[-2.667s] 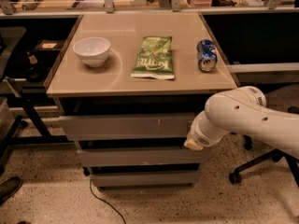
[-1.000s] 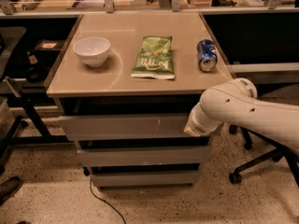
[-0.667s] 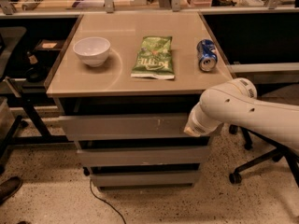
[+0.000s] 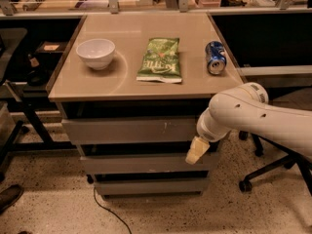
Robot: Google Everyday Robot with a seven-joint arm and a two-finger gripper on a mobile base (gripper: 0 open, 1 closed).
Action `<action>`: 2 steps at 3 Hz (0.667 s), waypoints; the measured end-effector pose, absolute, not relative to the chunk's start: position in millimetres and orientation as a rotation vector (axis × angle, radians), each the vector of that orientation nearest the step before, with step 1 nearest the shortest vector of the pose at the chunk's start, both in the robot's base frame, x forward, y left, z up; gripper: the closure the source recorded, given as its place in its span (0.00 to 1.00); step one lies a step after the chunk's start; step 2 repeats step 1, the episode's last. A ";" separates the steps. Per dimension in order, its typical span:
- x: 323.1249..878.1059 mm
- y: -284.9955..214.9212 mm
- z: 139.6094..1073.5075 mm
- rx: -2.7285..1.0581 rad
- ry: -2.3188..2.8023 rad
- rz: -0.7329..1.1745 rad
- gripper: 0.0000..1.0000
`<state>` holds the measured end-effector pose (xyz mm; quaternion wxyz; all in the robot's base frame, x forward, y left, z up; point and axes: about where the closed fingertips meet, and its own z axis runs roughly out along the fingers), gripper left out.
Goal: Close top drawer
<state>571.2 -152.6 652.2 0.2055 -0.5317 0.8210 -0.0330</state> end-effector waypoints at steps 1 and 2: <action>571.2 -152.6 652.2 -1.482 2.288 -0.092 0.00; 571.2 -152.6 652.2 -1.482 2.288 -0.092 0.00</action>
Offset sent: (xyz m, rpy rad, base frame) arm 0.0000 0.0000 0.0000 0.0000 0.0000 0.0000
